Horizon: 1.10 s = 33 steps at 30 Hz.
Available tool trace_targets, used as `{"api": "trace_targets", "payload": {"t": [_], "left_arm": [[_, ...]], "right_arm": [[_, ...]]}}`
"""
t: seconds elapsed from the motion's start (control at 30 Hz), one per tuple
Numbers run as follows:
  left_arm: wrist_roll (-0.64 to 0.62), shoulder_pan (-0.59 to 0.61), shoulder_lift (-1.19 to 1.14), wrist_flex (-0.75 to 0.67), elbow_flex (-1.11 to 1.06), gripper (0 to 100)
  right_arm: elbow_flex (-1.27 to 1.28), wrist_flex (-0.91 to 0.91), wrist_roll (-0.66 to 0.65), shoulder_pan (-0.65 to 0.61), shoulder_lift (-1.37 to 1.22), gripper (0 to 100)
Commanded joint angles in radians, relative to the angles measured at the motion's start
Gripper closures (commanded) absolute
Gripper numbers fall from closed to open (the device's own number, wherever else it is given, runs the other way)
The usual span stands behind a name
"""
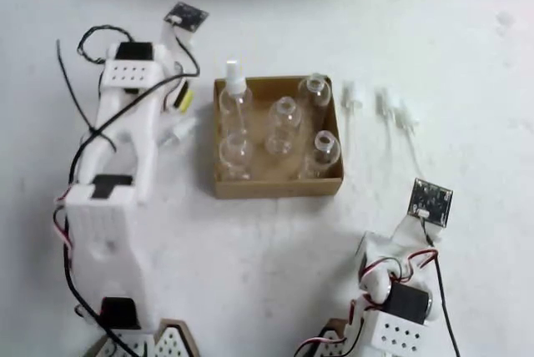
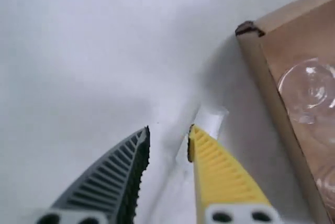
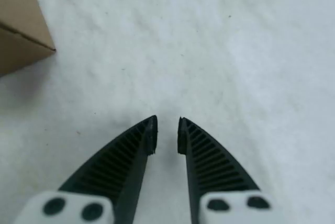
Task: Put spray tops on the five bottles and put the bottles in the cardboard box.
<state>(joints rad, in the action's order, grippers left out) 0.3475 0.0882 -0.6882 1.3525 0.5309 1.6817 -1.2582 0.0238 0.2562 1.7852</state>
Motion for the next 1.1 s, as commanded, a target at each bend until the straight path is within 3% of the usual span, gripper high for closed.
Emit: {"api": "trace_targets", "payload": {"t": [0.0,0.23,0.77,1.07], "left_arm": [[0.054,-0.016,-0.073,0.103,0.166,81],[0.049,-0.015,-0.2,0.209,0.377,79],[0.043,-0.027,-0.386,0.247,0.571,79],[0.043,-0.033,-0.397,0.313,0.69,98]], "right_arm": [[0.009,-0.002,0.0,0.005,0.005,94.7],[0.009,-0.002,0.0,0.005,0.005,94.7],[0.009,-0.002,0.0,0.005,0.005,94.7],[0.009,-0.002,0.0,0.005,0.005,94.7]]}}
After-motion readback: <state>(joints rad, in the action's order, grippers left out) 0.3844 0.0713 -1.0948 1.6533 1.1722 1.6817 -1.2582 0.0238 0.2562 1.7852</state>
